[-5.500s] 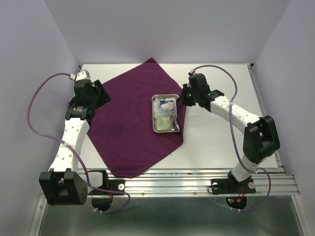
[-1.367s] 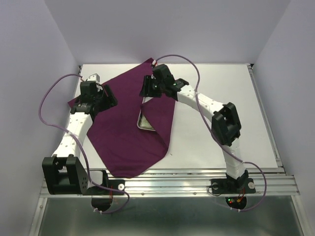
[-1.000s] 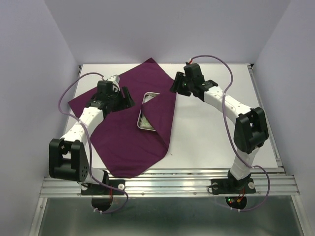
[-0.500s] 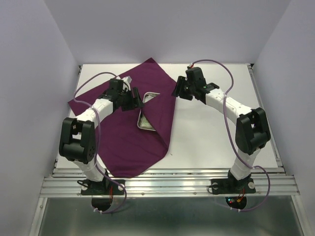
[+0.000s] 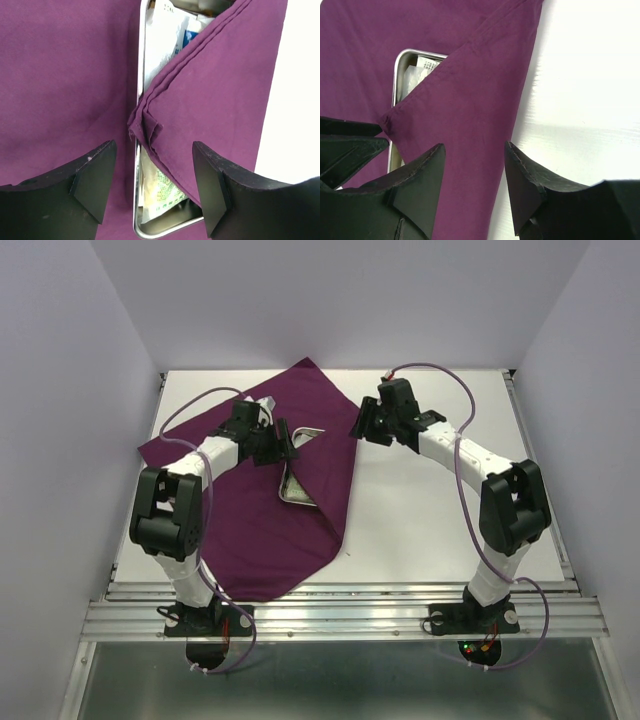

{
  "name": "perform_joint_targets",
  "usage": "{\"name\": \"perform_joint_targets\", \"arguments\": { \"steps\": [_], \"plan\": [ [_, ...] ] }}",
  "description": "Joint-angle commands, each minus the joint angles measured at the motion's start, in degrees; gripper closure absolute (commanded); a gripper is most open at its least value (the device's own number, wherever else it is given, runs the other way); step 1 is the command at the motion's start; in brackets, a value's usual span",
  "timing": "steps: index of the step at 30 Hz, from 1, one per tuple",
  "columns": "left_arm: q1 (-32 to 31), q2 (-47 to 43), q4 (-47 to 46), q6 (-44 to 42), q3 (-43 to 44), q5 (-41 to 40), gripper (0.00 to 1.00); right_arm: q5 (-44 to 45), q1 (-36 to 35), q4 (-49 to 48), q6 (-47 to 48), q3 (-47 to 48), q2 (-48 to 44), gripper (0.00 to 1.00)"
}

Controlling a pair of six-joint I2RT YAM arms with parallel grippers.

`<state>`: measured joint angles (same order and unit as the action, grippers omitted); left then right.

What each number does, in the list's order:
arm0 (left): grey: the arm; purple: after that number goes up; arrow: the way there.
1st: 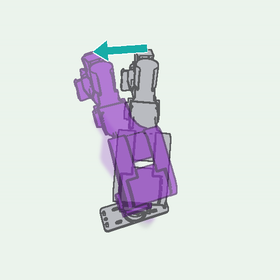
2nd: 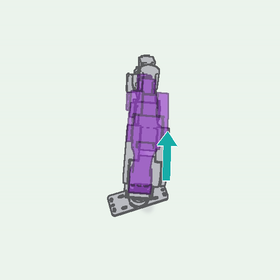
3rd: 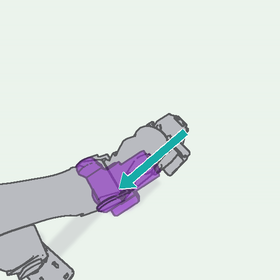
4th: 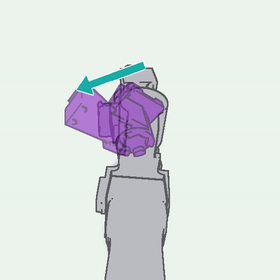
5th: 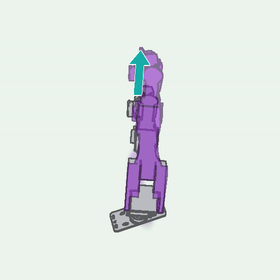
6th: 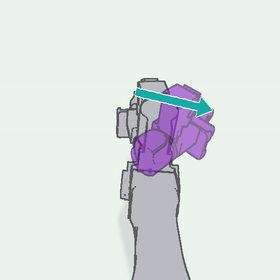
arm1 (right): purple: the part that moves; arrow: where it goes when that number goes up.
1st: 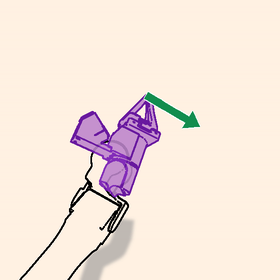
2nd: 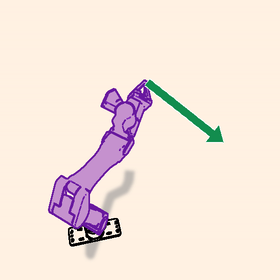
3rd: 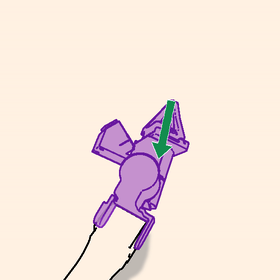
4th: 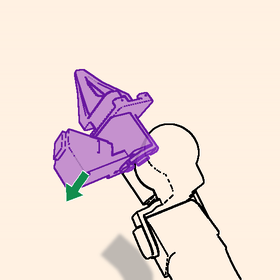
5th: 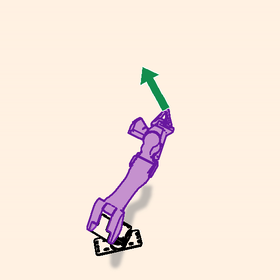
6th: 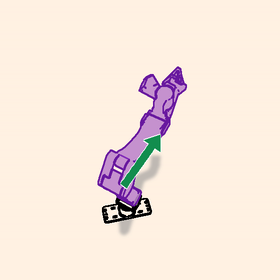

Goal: Prepare the surgical pack
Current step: Pack the surgical kit at the center of the board.

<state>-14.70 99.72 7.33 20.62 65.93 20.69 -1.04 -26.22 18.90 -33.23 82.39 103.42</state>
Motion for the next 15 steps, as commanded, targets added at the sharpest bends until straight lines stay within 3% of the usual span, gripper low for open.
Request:
{"name": "perform_joint_targets", "arguments": {
  "steps": [1,15],
  "plan": [
    [-0.42,0.64,-1.0,0.21,3.5,-0.82,0.27,0.25,0.47,-2.02,0.36,-0.47,-3.4,0.44],
    [-0.95,3.46,-0.57,0.3,5.0,-1.35,0.35,0.42,0.47,-2.02,0.27,-0.83,-4.01,0.44]
  ]
}}
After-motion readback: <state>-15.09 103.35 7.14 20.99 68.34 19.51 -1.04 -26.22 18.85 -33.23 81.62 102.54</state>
